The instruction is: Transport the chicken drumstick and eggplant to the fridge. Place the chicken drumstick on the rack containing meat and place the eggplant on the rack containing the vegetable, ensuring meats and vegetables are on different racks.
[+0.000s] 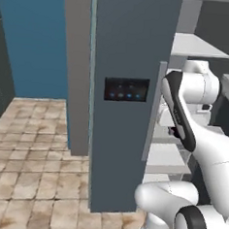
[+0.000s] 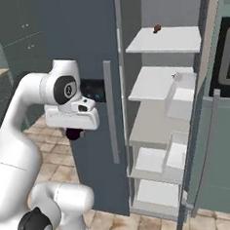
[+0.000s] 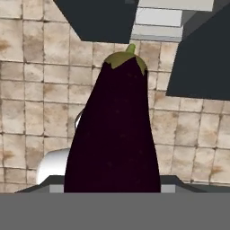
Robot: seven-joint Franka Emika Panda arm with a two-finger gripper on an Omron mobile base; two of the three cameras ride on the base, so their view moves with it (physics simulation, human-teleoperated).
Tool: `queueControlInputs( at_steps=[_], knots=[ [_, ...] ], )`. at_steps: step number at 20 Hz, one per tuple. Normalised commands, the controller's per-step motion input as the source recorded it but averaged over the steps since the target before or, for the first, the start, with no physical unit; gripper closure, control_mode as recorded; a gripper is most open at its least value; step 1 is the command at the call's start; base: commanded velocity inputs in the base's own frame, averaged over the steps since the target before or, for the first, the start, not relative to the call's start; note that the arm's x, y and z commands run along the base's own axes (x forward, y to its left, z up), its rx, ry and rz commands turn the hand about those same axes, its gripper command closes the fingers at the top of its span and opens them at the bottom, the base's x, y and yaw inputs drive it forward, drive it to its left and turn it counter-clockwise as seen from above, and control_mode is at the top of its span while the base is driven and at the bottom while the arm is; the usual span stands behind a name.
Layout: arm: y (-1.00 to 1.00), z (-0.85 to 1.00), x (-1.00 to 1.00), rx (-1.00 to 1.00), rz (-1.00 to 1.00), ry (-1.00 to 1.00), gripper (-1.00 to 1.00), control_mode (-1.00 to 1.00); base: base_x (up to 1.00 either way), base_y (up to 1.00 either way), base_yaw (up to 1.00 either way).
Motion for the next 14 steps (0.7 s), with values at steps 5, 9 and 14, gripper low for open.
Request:
queueControlInputs(
  at_steps=[5, 9, 14],
  knots=[
    [0.0, 0.0, 0.0, 0.0, 0.0, 0.0, 1.0, 1.0, 0.42, 0.0, -0.33],
    [0.0, 0.0, 0.0, 0.0, 0.0, 0.0, 1.0, 1.0, 0.9, -0.04, -0.08],
    [0.0, 0.0, 0.0, 0.0, 0.0, 0.0, 1.0, 1.0, 0.76, 0.0, -0.29]
  ],
)
